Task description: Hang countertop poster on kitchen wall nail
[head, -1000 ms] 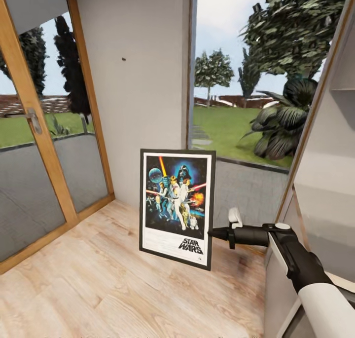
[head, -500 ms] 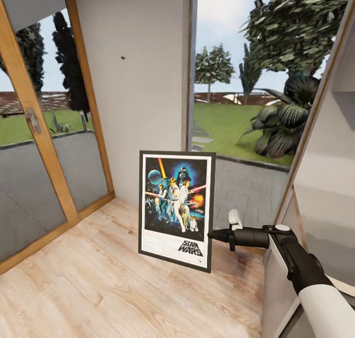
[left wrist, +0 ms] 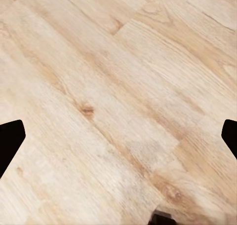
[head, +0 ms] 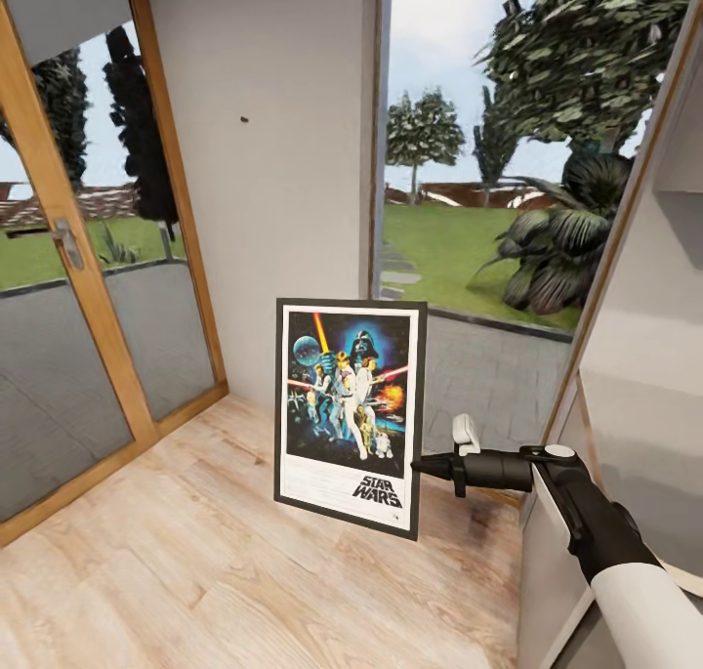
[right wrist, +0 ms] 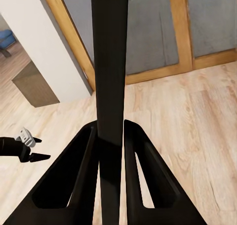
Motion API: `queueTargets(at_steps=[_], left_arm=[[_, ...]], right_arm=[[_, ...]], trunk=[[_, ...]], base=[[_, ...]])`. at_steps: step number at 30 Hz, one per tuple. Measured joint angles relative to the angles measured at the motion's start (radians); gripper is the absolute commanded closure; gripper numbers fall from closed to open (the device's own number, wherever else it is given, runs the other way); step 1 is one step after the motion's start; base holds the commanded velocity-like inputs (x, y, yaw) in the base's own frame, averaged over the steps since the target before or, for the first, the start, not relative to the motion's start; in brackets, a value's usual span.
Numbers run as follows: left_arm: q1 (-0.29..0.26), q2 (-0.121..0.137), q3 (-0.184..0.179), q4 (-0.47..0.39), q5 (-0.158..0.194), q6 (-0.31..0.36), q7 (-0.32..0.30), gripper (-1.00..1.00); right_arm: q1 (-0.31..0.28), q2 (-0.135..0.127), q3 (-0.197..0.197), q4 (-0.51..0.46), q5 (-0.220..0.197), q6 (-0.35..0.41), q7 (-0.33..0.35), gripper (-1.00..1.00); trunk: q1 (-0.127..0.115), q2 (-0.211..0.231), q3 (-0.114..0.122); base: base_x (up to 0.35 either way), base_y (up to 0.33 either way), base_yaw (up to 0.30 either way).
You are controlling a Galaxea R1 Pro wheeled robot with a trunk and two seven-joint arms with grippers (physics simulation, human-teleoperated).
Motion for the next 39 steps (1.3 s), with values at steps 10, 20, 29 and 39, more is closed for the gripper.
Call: queueTargets(at_steps=[10, 20, 29, 39], left_arm=[[0.000, 0.000, 0.000, 0.000, -0.001, 0.003, 0.002, -1.00], [0.000, 0.000, 0.000, 0.000, -0.001, 0.002, 0.002, -1.00], [0.000, 0.000, 0.001, 0.001, -0.001, 0.001, 0.002, -1.00], [0.000, 0.000, 0.001, 0.002, -0.001, 0.000, 0.002, -1.00]], right_arm=[[0.000, 0.000, 0.000, 0.000, 0.000, 0.000, 0.000, 1.00], [0.000, 0.000, 0.000, 0.000, 0.000, 0.000, 0.000, 1.00], [0.000, 0.002, 0.001, 0.000, 0.000, 0.000, 0.000, 1.00], [0.000, 0.002, 0.001, 0.000, 0.000, 0.000, 0.000, 1.00]], trunk=[[-0.038, 0.070, 0.031], [-0.077, 0.140, 0.063], [-0.111, 0.203, 0.091], [-0.150, 0.273, 0.122]], base=[[0.000, 0.000, 0.000], [0.000, 0.000, 0.000], [0.000, 0.000, 0.000], [0.000, 0.000, 0.000]])
